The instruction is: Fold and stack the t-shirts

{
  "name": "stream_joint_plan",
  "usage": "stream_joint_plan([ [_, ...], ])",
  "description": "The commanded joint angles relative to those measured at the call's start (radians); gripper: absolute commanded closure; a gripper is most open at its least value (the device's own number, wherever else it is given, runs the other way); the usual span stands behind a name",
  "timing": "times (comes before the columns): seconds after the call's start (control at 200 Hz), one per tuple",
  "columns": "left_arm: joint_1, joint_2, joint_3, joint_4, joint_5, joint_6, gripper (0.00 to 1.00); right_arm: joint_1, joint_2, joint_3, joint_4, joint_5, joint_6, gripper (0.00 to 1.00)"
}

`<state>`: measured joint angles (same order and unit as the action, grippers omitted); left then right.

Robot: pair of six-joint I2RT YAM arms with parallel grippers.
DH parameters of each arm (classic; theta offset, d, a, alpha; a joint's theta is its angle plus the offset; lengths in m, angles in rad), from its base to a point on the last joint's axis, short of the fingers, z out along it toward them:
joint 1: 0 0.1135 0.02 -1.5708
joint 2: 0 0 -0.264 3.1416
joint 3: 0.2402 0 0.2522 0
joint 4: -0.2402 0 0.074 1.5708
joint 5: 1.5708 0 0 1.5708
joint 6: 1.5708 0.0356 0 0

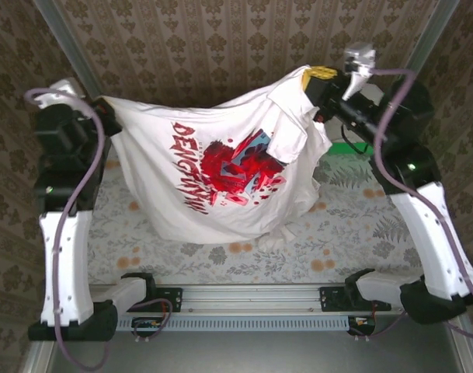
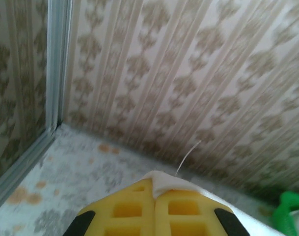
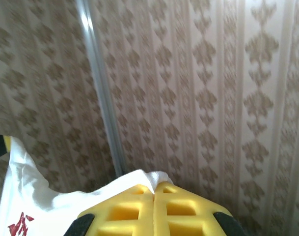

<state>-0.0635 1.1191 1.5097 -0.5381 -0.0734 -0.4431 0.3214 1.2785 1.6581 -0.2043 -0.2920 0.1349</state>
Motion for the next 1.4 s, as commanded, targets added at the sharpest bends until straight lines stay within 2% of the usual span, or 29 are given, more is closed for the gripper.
stream_joint_plan([
  [0.0, 0.012, 0.032, -0.091, 0.095, -0.037, 0.039, 1.0, -0.019, 0.072, -0.056, 0.092, 0.021, -0.01, 1.0],
  [0.22, 0.039, 0.183, -0.231, 0.235, -0.062, 0.093, 1.0, -0.043, 0.341, -0.052, 0.24, -0.034, 0.037, 1.0],
  [0.355, 0.076, 0.358, -0.17, 0.277, -0.062, 0.125, 1.0, -0.057, 0.603, 0.136, 0.267, -0.038, 0.083, 1.0],
  [0.38, 0.079, 0.384, -0.153, 0.291, -0.075, 0.131, 0.99, -0.056, 0.656, 0.189, 0.261, -0.039, 0.089, 0.95],
  [0.425, 0.078, 0.436, -0.127, 0.328, -0.096, 0.142, 0.84, -0.057, 0.749, 0.299, 0.233, -0.042, 0.106, 0.76],
  [0.44, 0.079, 0.449, -0.115, 0.335, -0.101, 0.142, 0.78, -0.057, 0.778, 0.336, 0.22, -0.043, 0.113, 0.65],
  [0.475, 0.081, 0.485, -0.087, 0.342, -0.111, 0.147, 0.62, -0.058, 0.839, 0.42, 0.182, -0.04, 0.132, 0.47],
  [0.515, 0.08, 0.515, -0.054, 0.329, -0.129, 0.14, 0.3, -0.059, 0.887, 0.488, 0.149, -0.033, 0.159, 0.33],
  [0.54, 0.08, 0.528, -0.033, 0.309, -0.136, 0.131, 0.07, -0.059, 0.901, 0.508, 0.138, -0.029, 0.173, 0.27],
  [0.56, 0.081, 0.534, -0.021, 0.29, -0.14, 0.125, 0.01, -0.059, 0.908, 0.512, 0.133, -0.027, 0.186, 0.23],
  [0.595, 0.079, 0.537, -0.01, 0.261, -0.143, 0.111, 0.0, -0.056, 0.901, 0.502, 0.121, -0.013, 0.199, 0.17],
  [0.69, 0.079, 0.485, -0.068, 0.205, -0.169, 0.029, 0.0, -0.054, 0.816, 0.356, 0.133, 0.025, 0.203, 0.1],
  [0.835, 0.076, 0.324, -0.289, 0.108, -0.166, -0.15, 0.0, -0.057, 0.635, 0.044, 0.174, 0.044, 0.209, 0.07],
  [0.89, 0.071, 0.254, -0.38, 0.061, -0.164, -0.233, 0.0, -0.055, 0.568, -0.066, 0.18, 0.045, 0.215, 0.0],
  [0.975, 0.056, 0.151, -0.507, -0.005, -0.148, -0.354, 0.0, -0.057, 0.472, -0.219, 0.169, 0.054, 0.253, 0.0],
  [1.16, 0.026, -0.031, -0.736, -0.051, -0.055, -0.535, 0.19, -0.054, 0.336, -0.453, 0.075, 0.076, 0.371, 0.0],
  [1.325, 0.007, -0.029, -0.824, -0.034, 0.01, -0.648, 0.33, -0.032, 0.282, -0.576, 0.062, 0.068, 0.38, 0.0],
  [1.395, 0.004, -0.002, -0.853, 0.015, 0.035, -0.695, 0.42, -0.026, 0.283, -0.59, 0.064, 0.067, 0.389, 0.0],
])
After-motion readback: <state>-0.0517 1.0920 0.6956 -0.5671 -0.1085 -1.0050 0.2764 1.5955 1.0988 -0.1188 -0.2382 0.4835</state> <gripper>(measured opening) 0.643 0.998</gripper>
